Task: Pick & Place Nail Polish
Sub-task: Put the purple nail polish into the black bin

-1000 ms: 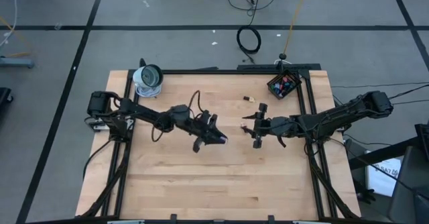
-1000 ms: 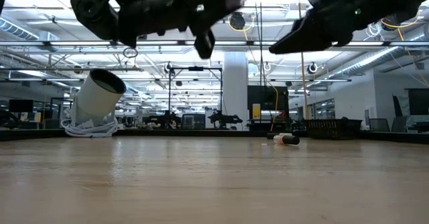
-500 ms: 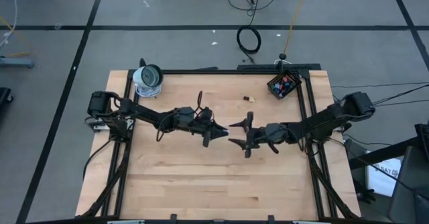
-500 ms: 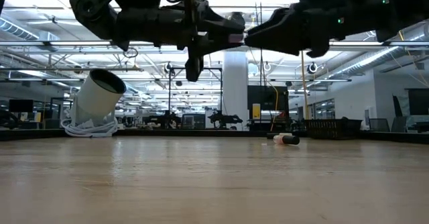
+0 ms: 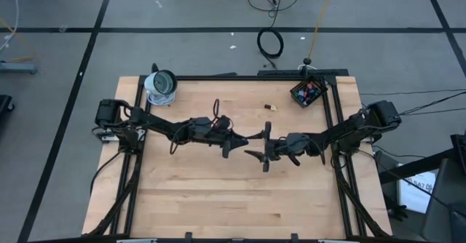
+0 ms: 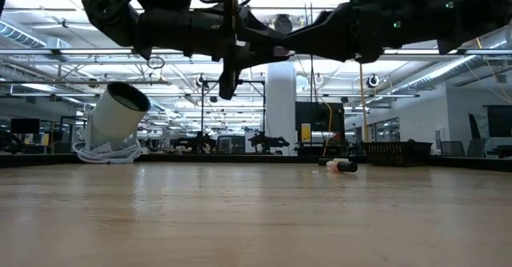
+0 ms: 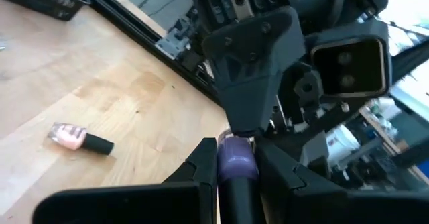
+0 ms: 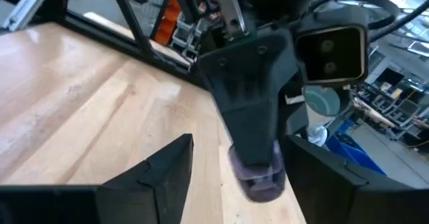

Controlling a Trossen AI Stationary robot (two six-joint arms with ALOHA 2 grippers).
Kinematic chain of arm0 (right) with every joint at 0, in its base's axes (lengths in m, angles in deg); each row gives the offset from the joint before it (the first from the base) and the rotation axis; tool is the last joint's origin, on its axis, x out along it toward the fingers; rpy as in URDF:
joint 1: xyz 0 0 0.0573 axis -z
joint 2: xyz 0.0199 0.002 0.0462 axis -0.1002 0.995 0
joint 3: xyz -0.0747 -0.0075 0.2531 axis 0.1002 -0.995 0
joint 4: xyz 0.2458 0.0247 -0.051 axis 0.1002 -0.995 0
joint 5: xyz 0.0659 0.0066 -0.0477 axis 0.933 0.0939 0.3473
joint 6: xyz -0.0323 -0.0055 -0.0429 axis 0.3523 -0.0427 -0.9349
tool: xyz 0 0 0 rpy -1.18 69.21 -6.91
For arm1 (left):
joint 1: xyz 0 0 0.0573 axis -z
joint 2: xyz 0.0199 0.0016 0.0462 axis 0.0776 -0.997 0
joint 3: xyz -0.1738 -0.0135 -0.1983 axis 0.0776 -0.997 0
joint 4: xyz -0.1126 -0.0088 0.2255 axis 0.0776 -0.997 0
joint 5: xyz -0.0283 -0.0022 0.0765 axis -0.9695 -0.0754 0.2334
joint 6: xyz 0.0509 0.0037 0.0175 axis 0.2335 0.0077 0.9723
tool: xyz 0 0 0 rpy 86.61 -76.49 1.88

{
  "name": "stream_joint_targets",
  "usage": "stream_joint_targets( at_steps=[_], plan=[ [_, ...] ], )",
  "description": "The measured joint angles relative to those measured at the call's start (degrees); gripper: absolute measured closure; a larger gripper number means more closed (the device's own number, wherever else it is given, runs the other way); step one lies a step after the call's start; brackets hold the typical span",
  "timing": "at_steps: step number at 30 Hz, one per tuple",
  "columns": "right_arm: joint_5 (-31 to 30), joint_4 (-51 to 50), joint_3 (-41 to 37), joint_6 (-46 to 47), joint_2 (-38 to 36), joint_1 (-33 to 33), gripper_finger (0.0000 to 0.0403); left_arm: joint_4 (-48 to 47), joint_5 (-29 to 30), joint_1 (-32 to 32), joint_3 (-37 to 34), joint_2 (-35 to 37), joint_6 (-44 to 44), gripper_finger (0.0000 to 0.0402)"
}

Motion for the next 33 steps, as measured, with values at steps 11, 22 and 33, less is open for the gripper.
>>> stream_joint_targets(
  at_steps=[11,22,33],
  plan=[
    [-0.1,-0.7,0.0,-0.2,0.0,0.4,0.0193,-4.5,2.7,1.0,3.1,0.0,0.1,0.0349],
    [-0.2,-0.1,0.0,-3.4,-0.1,0.4,0.0216,-9.9,2.2,1.2,6.7,0.0,2.3,0.0349],
    [-0.2,0.1,0.0,-6.5,-0.2,0.3,0.0296,-8.4,-0.1,1.3,6.7,0.0,0.4,0.0349]
  ],
)
